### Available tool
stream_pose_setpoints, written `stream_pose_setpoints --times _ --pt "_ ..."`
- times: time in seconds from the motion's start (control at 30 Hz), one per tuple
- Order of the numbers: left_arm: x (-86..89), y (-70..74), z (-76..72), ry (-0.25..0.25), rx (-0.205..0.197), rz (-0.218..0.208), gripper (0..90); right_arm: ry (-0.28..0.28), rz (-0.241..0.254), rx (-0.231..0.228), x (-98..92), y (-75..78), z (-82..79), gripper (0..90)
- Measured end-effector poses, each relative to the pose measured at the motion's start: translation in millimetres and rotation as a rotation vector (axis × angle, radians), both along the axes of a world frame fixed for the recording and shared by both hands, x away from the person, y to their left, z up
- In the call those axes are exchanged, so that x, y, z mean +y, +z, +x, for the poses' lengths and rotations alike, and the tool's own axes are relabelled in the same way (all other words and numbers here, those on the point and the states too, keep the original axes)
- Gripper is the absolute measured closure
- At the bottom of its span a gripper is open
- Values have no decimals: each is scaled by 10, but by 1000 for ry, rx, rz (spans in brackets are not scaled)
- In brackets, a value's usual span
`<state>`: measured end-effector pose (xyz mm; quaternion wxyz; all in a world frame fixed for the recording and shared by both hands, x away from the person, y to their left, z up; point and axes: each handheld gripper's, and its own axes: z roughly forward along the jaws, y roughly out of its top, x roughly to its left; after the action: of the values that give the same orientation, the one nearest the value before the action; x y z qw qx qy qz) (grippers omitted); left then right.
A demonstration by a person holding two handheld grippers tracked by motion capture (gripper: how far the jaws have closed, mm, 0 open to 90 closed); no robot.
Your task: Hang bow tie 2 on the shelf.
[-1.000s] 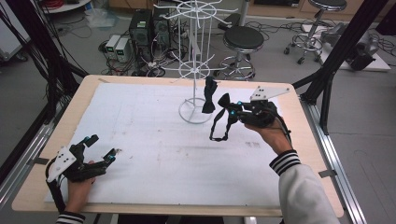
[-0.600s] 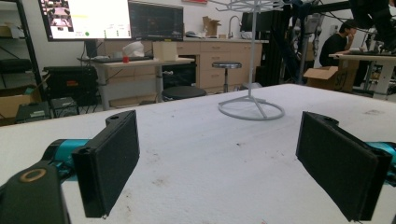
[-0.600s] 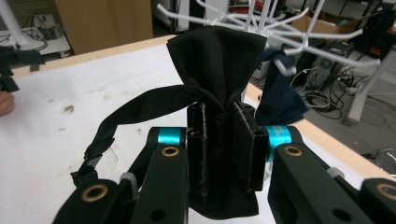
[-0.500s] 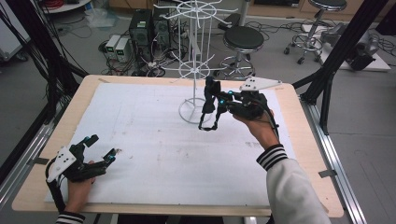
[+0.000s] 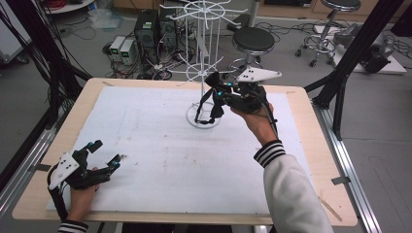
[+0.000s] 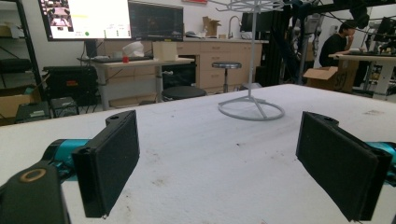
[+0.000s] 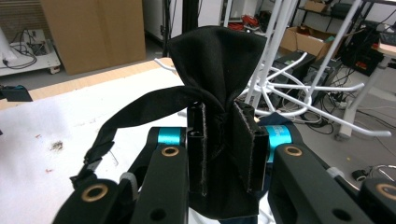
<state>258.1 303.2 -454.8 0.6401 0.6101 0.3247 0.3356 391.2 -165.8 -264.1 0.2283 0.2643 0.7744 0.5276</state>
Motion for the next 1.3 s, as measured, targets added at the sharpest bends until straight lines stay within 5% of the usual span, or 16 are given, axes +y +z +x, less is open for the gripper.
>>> stream_pose_setpoints --times 0.4,1.3 --pt "-2 0 2 0 0 -5 138 -72 -27 -15 135 29 101 764" --pt "1 0 3 1 0 -5 138 -105 -20 -28 349 -8 271 759"
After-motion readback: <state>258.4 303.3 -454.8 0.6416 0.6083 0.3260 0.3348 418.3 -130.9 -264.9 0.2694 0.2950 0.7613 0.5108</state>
